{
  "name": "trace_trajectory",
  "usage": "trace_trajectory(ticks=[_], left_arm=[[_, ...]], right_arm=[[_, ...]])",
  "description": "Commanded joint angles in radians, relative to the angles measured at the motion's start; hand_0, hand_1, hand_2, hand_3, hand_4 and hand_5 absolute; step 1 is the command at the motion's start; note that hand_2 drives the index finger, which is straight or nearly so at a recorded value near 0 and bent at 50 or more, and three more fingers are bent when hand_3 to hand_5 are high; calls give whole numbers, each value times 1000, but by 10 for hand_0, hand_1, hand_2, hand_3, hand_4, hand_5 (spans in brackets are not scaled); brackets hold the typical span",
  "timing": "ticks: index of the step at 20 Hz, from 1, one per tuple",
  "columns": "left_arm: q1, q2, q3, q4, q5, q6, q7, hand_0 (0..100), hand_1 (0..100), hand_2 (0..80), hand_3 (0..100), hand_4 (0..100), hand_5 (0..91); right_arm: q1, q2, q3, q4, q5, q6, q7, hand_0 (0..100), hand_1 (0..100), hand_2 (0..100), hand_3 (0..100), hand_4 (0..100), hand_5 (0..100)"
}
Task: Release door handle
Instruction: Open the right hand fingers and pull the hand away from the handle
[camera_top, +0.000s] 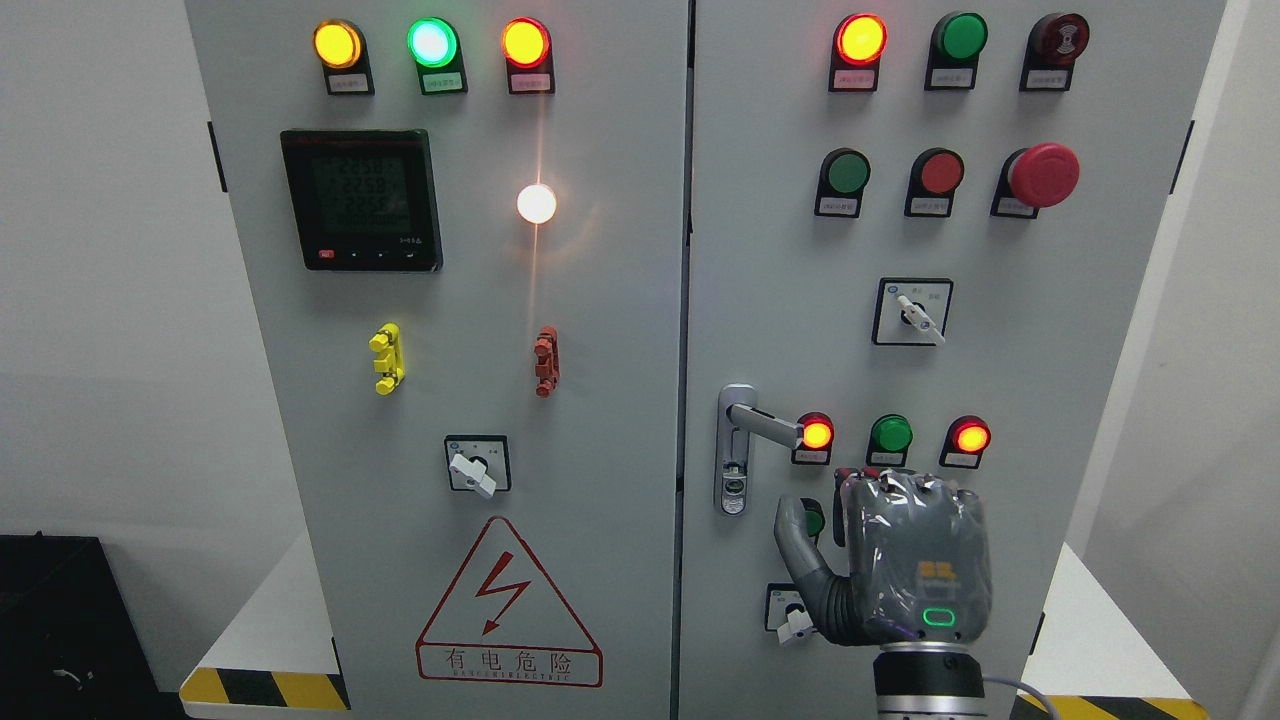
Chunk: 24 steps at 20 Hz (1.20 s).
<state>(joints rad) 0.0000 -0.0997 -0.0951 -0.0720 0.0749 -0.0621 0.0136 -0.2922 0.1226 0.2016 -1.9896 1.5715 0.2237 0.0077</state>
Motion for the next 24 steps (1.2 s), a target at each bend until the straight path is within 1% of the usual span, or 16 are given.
trace_trajectory(ticks=[1,3,4,5,6,7,9,10,11,13,14,16,17,19,22,24], left_arm=[[17,0,0,0,0,-1,0,120,556,0,0,0,0],[17,0,0,0,0,-1,0,120,556,0,0,0,0],[17,0,0,0,0,-1,0,120,556,0,0,0,0],[17,0,0,1,0,-1,0,120,556,0,0,0,0],[17,0,0,0,0,-1,0,120,556,0,0,0,0],[17,0,0,0,0,-1,0,120,556,0,0,0,0],[17,0,0,0,0,-1,0,120,556,0,0,0,0],[17,0,0,0,-1,-1,0,120,556,0,0,0,0],[17,0,0,0,-1,-1,0,120,556,0,0,0,0],[17,0,0,0,0,-1,0,120,556,0,0,0,0],[17,0,0,0,-1,-1,0,120,556,0,0,0,0],[17,0,0,1,0,-1,0,120,556,0,0,0,0],[17,0,0,0,0,-1,0,120,556,0,0,0,0],[17,0,0,0,0,-1,0,120,556,0,0,0,0],[17,0,0,0,0,-1,0,120,556,0,0,0,0],[17,0,0,0,0,-1,0,120,556,0,0,0,0]], right_arm=[[48,2,-68,-101,-51,-75,-29,544,289,785,1000,923,878],[53,3,-120,-101,-73,-138,-58,542,290,731,982,894,835],[59,5,-145,-101,-88,-164,-81,540,292,669,928,855,775],[71,3,-166,-101,-112,-190,-107,538,292,647,910,838,764],[77,3,-186,-101,-137,-211,-118,535,291,584,865,797,716],[79,3,-201,-101,-163,-233,-123,533,288,520,794,744,658],[83,2,-241,-101,-201,-291,-123,533,280,447,711,676,577],[85,3,-263,-101,-215,-322,-123,536,273,395,623,613,526],[88,3,-283,-101,-229,-351,-123,538,269,380,590,585,503],[108,6,-320,-101,-260,-403,-124,548,252,288,444,450,390],[113,6,-323,-101,-278,-418,-124,550,251,274,417,420,371],[113,6,-324,-101,-318,-425,-126,552,250,210,274,268,231],[113,6,-324,-101,-336,-426,-126,553,249,200,257,249,216],[113,6,-323,-101,-364,-426,-124,557,240,139,165,140,90],[111,9,-321,-101,-386,-426,-124,564,230,126,127,105,21],[107,9,-323,-101,-386,-426,-121,564,231,127,121,100,12]])
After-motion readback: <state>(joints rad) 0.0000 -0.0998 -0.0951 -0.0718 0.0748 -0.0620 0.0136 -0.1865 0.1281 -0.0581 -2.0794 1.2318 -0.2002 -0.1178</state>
